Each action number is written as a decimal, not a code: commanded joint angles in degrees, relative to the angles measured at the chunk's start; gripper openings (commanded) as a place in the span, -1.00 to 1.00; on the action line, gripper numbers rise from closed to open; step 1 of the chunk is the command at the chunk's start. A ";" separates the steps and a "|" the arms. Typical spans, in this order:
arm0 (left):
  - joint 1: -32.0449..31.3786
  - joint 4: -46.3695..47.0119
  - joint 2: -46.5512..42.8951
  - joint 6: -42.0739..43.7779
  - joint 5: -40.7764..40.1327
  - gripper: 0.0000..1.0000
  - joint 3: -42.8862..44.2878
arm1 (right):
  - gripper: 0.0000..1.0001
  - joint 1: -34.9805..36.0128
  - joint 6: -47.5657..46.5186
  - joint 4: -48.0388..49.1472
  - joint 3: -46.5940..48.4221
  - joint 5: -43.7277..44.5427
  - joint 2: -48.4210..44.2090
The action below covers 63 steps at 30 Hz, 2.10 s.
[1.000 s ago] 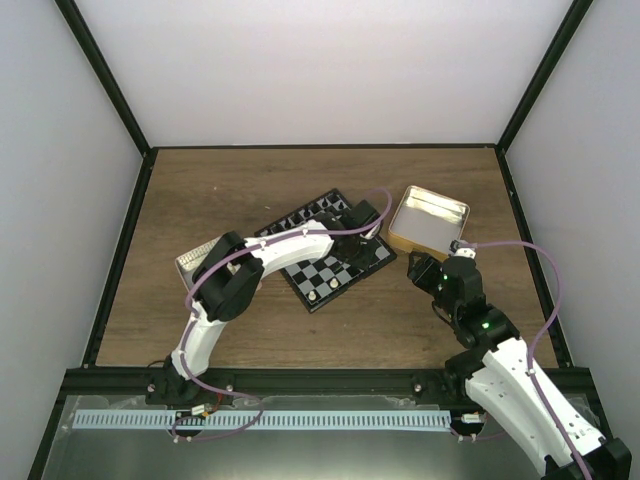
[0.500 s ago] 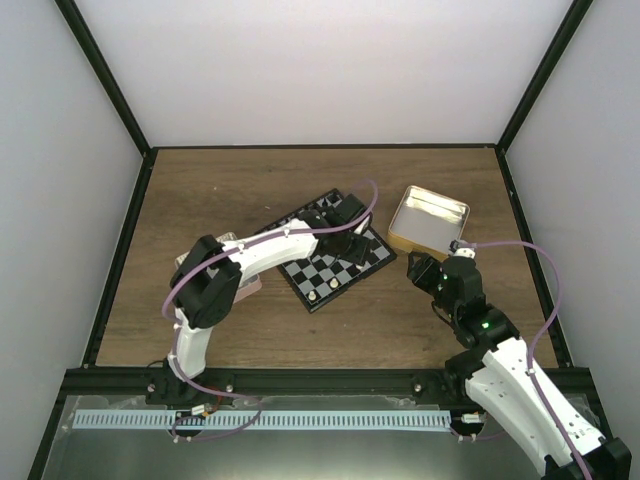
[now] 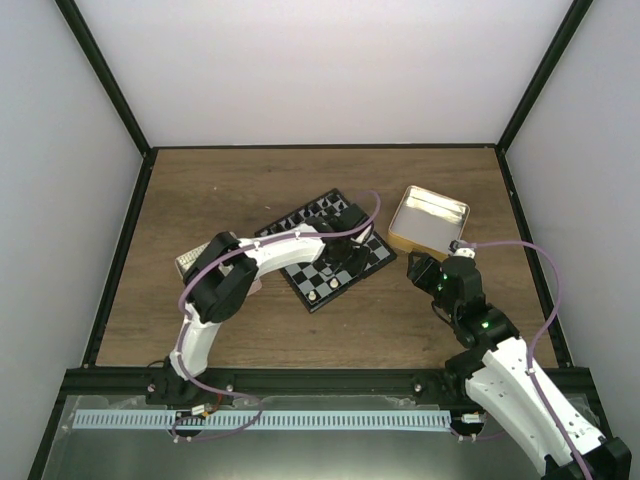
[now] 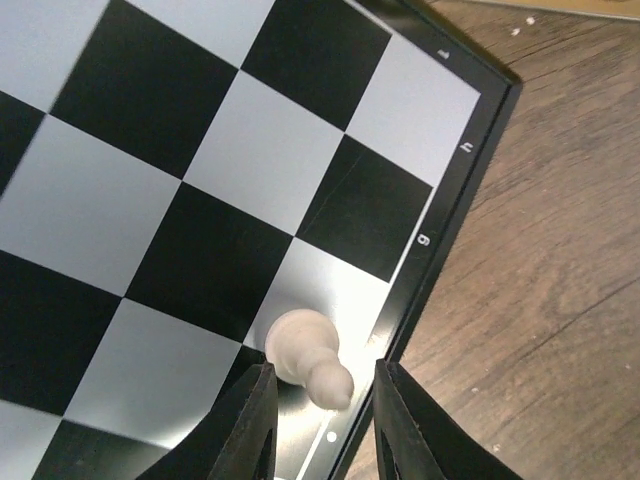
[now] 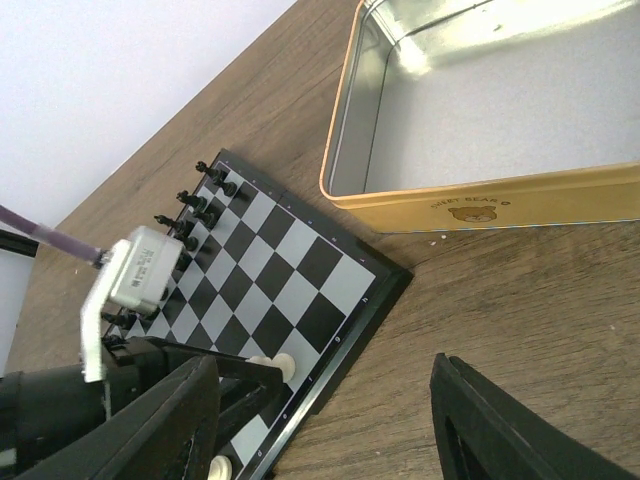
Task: Set up the chess pieces on the board
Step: Adjust the chess piece on the chessboard, then pick up the chess piece from the storage box.
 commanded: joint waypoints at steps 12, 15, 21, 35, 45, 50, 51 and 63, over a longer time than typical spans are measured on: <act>0.40 0.47 5.22 -0.63 0.49 -0.50 4.32 | 0.19 0.20 -0.13 0.70 0.05 0.78 0.00; 0.45 0.34 4.93 -0.63 0.00 -0.50 4.30 | 0.18 0.21 -0.13 0.69 0.01 0.78 -0.04; 0.42 -0.81 1.61 0.09 -1.22 -0.29 3.56 | 0.18 0.31 -0.04 0.78 0.00 0.69 0.04; 4.89 4.22 -24.27 -5.44 -23.24 -0.10 -17.48 | 0.18 0.21 0.21 1.24 -0.07 0.20 0.18; 22.06 5.07 -40.96 -12.15 -24.63 -0.14 -39.37 | 0.18 0.18 0.28 1.77 -0.09 -0.34 0.99; 28.89 4.77 -46.86 -13.15 -25.70 -0.15 -47.38 | 0.18 0.23 0.65 2.17 -0.15 -0.78 1.56; 30.17 4.97 -47.54 -12.93 -25.11 -0.15 -48.50 | 0.18 0.30 0.59 2.30 -0.18 -0.88 1.73; 37.82 8.01 -41.93 -8.89 -15.20 -0.28 -53.45 | 0.18 0.21 0.56 3.07 0.20 -1.43 3.10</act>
